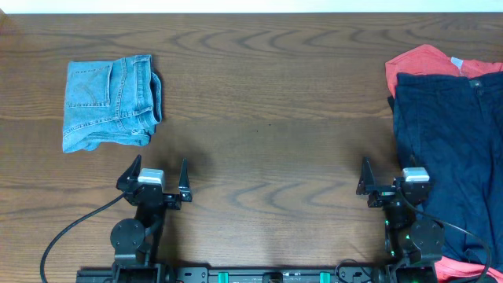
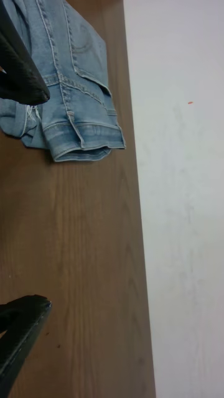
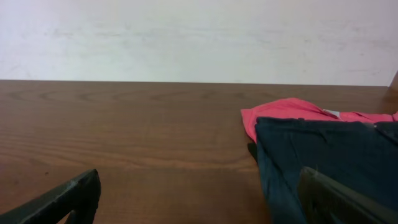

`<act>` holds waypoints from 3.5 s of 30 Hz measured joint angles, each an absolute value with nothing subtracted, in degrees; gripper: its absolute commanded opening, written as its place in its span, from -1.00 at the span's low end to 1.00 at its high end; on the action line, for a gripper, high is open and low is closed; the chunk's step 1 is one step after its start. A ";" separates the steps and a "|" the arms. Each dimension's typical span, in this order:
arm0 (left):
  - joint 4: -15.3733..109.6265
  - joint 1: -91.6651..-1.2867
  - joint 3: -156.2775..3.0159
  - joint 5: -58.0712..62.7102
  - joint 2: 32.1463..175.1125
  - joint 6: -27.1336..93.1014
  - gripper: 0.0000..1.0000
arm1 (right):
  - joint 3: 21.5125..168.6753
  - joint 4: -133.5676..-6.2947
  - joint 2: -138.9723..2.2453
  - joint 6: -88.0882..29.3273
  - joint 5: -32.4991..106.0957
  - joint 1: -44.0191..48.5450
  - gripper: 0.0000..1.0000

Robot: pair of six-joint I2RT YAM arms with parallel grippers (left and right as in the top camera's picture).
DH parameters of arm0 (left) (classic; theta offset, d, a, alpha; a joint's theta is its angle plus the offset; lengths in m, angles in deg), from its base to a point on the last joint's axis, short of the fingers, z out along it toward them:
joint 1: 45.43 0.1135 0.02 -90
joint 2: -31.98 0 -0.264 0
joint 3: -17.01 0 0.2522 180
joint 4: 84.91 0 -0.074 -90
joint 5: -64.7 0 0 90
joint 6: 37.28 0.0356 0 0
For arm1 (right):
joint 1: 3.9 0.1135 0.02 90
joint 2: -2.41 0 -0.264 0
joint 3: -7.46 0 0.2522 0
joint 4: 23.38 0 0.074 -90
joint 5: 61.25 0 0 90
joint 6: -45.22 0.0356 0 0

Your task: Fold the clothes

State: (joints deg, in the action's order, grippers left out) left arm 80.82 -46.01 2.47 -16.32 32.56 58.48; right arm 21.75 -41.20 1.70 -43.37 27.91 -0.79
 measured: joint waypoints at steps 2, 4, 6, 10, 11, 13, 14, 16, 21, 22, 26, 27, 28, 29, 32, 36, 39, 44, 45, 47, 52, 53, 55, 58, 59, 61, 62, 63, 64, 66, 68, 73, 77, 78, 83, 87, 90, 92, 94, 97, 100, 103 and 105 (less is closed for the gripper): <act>80.82 -46.01 2.47 -16.35 32.58 58.48 0.96 | 21.75 -41.20 1.70 -43.37 27.91 -0.76 0.99; 80.82 -46.01 2.47 -16.32 32.56 58.48 0.96 | 21.75 -41.20 1.70 -43.37 27.89 -0.79 0.98; 80.82 -46.01 2.47 -16.32 32.56 58.48 0.96 | 21.75 -41.20 1.70 -43.37 27.91 -0.79 0.98; 80.84 -46.01 2.47 -16.32 32.56 58.48 0.96 | 21.75 -41.20 1.70 -43.37 27.91 -0.79 0.99; 80.84 -46.01 2.47 -16.32 32.58 58.48 0.96 | 21.75 -41.20 1.70 -43.37 27.91 -0.76 0.99; 80.84 -46.01 2.47 -16.35 32.58 58.48 0.96 | 21.75 -41.20 1.70 -43.37 27.91 -0.76 0.99; 80.82 -46.01 2.47 -16.32 32.56 58.48 0.96 | 21.75 -41.20 1.70 -43.37 27.91 -0.79 0.99; 80.82 -46.01 2.47 -16.35 32.58 58.48 0.96 | 21.75 -41.20 1.70 -43.37 27.91 -0.76 0.98; 80.84 -46.01 2.47 -16.32 32.56 58.48 0.96 | 21.75 -41.20 1.70 -43.37 27.91 -0.76 0.99; 80.82 -46.01 2.47 -16.32 32.58 58.48 0.96 | 21.75 -41.20 1.70 -43.37 27.91 -0.79 0.98; 80.82 -46.01 2.47 -16.32 32.56 58.48 0.96 | 21.75 -41.20 1.70 -43.37 27.91 -0.76 0.99; 80.82 -46.01 2.47 -16.32 32.56 58.48 0.96 | 21.75 -41.20 1.70 -43.37 27.91 -0.76 0.98; 80.82 -46.01 2.47 -16.35 32.58 58.48 0.96 | 21.75 -41.20 1.70 -43.37 27.91 -0.76 0.99; 80.82 -46.01 2.47 -16.32 32.58 58.48 0.96 | 21.75 -41.20 1.70 -43.37 27.91 -0.79 0.99; 80.82 -46.01 2.47 -16.32 32.58 58.48 0.96 | 21.75 -41.20 1.70 -43.37 27.91 -0.76 0.98; 80.82 -46.01 2.47 -16.32 32.56 58.48 0.96 | 21.75 -41.20 1.70 -43.37 27.91 -0.76 0.99; 80.82 -46.01 2.47 -16.32 32.56 58.48 0.96 | 21.75 -41.20 1.70 -43.37 27.91 -0.76 0.98; 80.82 -46.01 2.47 -16.32 32.58 58.48 0.96 | 21.75 -41.20 1.70 -43.37 27.91 -0.79 0.99; 80.82 -46.01 2.47 -16.32 32.58 58.48 0.95 | 21.75 -41.20 1.70 -43.37 27.91 -0.76 0.99; 80.84 -46.01 2.47 -16.32 32.58 58.48 0.96 | 21.75 -41.20 1.70 -43.37 27.89 -0.76 0.99; 80.82 -46.01 2.47 -16.32 32.58 58.48 0.96 | 21.75 -41.20 1.70 -43.37 27.91 -0.76 0.98; 80.82 -46.01 2.47 -16.32 32.58 58.48 0.96 | 21.75 -41.20 1.70 -43.37 27.91 -0.79 0.99; 80.82 -46.01 2.47 -16.35 32.58 58.48 0.96 | 21.75 -41.20 1.70 -43.37 27.89 -0.79 0.99; 80.82 -46.01 2.47 -16.35 32.58 58.48 0.96 | 21.75 -41.20 1.70 -43.37 27.91 -0.79 0.99; 80.88 -46.01 2.47 -16.35 32.58 58.48 0.96 | 21.75 -41.20 1.70 -43.37 27.91 -0.79 0.99; 80.99 -46.01 2.47 -16.32 32.58 58.48 0.96 | 21.75 -40.94 1.70 -43.35 28.00 -0.76 0.99; 81.02 -46.01 2.47 -16.32 32.58 58.48 0.96 | 21.73 -40.61 1.68 -43.33 28.42 -0.79 0.99; 81.02 -46.01 2.47 -16.32 32.58 58.48 0.95 | 21.73 -40.39 1.68 -43.28 29.25 -0.79 0.98; 81.02 -46.01 2.47 -16.32 32.58 58.48 0.96 | 21.73 -40.33 1.68 -43.28 30.23 -0.79 0.98; 81.02 -46.01 2.47 -16.28 32.58 58.48 0.96 | 21.73 -40.35 1.68 -43.11 32.26 -0.79 0.98; 80.97 -46.01 2.47 -15.67 32.58 58.48 0.96 | 21.73 -40.35 1.68 -42.76 35.26 -0.76 0.98; 82.00 -45.96 2.47 -8.15 32.58 58.48 0.96 | 21.73 -39.45 1.68 -42.08 41.27 -0.79 0.99; 85.26 -45.96 2.58 -0.57 32.67 57.28 0.96 | 22.30 -39.71 1.66 -41.73 43.61 -0.79 0.98; 85.93 -45.96 2.45 0.44 32.67 57.02 0.95 | 22.93 -40.19 1.55 -41.58 43.87 -0.79 0.98; 82.33 -45.96 -3.34 3.08 33.98 55.88 0.96 | 32.86 -47.52 -3.55 -41.03 44.87 -0.76 0.99; 72.36 -45.94 -14.82 3.85 39.75 55.59 0.96 | 44.44 -58.82 -14.74 -39.43 45.51 -0.76 0.99; 62.68 -45.94 -24.57 3.89 47.62 54.52 0.95 | 52.81 -67.67 -25.25 -38.76 46.01 -0.76 0.99; 56.89 -45.96 -30.73 3.92 54.13 54.00 0.96 | 58.54 -73.50 -32.53 -38.78 46.19 -0.76 0.99; 51.14 -45.96 -37.14 3.92 61.11 53.63 0.96 | 64.70 -78.88 -40.11 -39.17 46.36 -0.76 0.98; 43.36 -45.96 -47.15 3.89 71.45 53.23 0.96 | 74.78 -86.92 -51.41 -40.79 46.54 -0.79 0.99; 34.61 -45.96 -57.59 3.92 81.39 52.88 0.96 | 84.20 -93.31 -61.29 -42.14 46.84 -0.76 0.98; 26.31 -45.96 -66.40 3.94 90.37 52.73 0.96 | 90.82 -96.72 -68.51 -42.67 47.39 -0.79 0.99; 22.68 -45.96 -70.49 3.96 95.58 52.71 0.95 | 94.10 -97.02 -72.46 -42.67 47.52 -1.14 0.98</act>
